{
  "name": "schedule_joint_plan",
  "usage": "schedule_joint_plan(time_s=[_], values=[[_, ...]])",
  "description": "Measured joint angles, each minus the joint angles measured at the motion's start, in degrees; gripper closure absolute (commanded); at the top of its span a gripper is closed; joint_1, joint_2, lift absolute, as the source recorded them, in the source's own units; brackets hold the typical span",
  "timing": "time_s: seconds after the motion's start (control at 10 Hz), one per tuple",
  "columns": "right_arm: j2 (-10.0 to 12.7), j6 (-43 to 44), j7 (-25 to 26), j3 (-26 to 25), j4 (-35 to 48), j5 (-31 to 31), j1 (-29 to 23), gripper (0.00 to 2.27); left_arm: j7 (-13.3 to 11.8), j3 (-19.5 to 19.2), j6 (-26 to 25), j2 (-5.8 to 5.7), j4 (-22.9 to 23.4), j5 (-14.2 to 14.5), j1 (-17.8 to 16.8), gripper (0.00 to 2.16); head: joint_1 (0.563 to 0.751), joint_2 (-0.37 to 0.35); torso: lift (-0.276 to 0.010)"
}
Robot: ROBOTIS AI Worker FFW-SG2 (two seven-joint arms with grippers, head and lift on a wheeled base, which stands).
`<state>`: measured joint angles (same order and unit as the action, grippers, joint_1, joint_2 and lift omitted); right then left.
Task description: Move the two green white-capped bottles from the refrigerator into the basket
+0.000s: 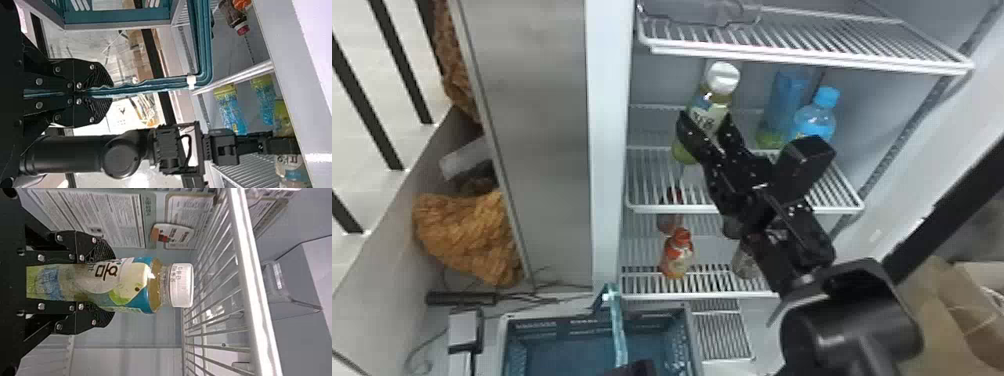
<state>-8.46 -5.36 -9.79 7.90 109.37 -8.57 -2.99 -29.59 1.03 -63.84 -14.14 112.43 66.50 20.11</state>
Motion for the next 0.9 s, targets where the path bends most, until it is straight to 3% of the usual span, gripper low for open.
schedule_joint_plan(time_s=[0.5,0.9], values=[[-2.16,-16.41,-3.30,-1.28,21.73,-3.07,-11.78,0.89,0.15,-0.22,-0.11,0.04,0.00,0.00,0.00,1.18,0.695,-0.149,-0.004],[-1.58,-31.58,-6.32,-6.63,37.05,-3.88,-21.71,0.89,0.15,-0.12,-0.39,-0.01,0.00,-0.15,0.05,1.18,0.695,-0.181,-0.004]])
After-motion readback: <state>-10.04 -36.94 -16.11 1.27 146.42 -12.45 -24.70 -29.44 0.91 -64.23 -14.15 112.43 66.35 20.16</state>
